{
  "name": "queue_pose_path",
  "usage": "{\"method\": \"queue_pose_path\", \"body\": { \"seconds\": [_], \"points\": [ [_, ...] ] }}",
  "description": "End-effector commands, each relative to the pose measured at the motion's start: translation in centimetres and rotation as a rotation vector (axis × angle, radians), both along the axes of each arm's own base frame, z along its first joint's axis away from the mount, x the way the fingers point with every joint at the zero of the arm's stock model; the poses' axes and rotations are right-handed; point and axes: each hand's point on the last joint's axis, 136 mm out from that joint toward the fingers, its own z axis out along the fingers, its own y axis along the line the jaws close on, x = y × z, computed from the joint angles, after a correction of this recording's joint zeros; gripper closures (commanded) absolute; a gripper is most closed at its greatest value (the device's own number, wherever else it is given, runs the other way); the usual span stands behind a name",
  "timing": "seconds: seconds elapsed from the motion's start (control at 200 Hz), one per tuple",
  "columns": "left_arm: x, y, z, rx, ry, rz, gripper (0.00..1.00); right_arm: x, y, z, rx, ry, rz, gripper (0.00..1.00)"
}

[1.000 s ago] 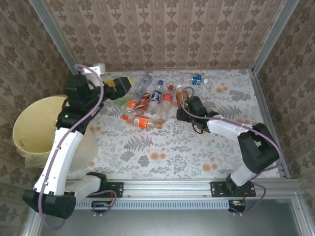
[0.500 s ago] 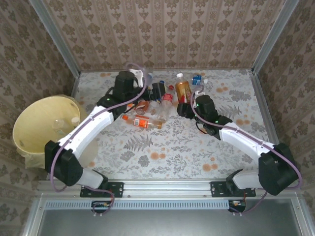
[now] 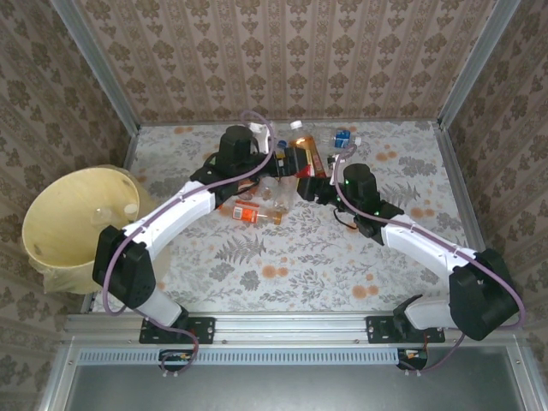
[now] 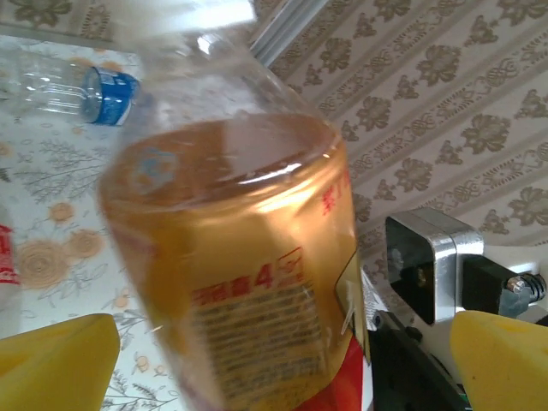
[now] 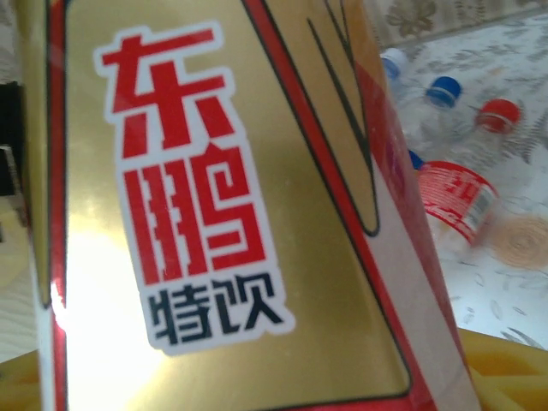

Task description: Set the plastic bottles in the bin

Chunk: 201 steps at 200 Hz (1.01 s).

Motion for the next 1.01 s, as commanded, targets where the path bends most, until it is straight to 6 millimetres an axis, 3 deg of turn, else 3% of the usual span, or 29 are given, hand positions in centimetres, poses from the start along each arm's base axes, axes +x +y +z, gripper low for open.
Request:
{"method": "queue_pose_path", "body": {
  "seconds": [0.0, 0.21, 0.435, 0.51, 0.62, 0.805, 1.0],
  "points": [
    [0.5, -0.5, 0.7, -0.044, -0.001, 0.007, 0.00, -0.5, 1.8, 2.0, 0.069, -0.059, 0.080, 0.59],
    [1.8, -0.8, 0.0, -0.032, 0.033, 0.049, 0.00, -1.1, 2.3, 2.7, 0.091, -0.077, 0.111, 0.58],
    [1.8, -0.7, -0.8, -0.027, 0.050, 0.057, 0.18, -1.8, 2.5, 3.1, 0.094, -0.091, 0.145, 0.56],
    [1.5, -0.8, 0.0, -0.053, 0.043, 0.040, 0.24, -2.1, 2.6, 2.8, 0.081, -0.097, 0.165, 0.51],
    [1.5, -0.2, 0.9, -0.058, 0.018, 0.052, 0.29, -2.4, 3.1, 2.5, 0.085, -0.123, 0.201, 0.32],
    [2.3, 3.4, 1.3, 0.000, -0.028, 0.166, 0.30, -2.3, 2.6, 3.1, 0.077, -0.135, 0.174, 0.01],
    [2.5, 9.5, 2.9, 0.183, -0.139, 0.360, 0.32, -2.2, 1.4, 3.7, 0.070, -0.193, 0.108, 0.00]
  ]
}}
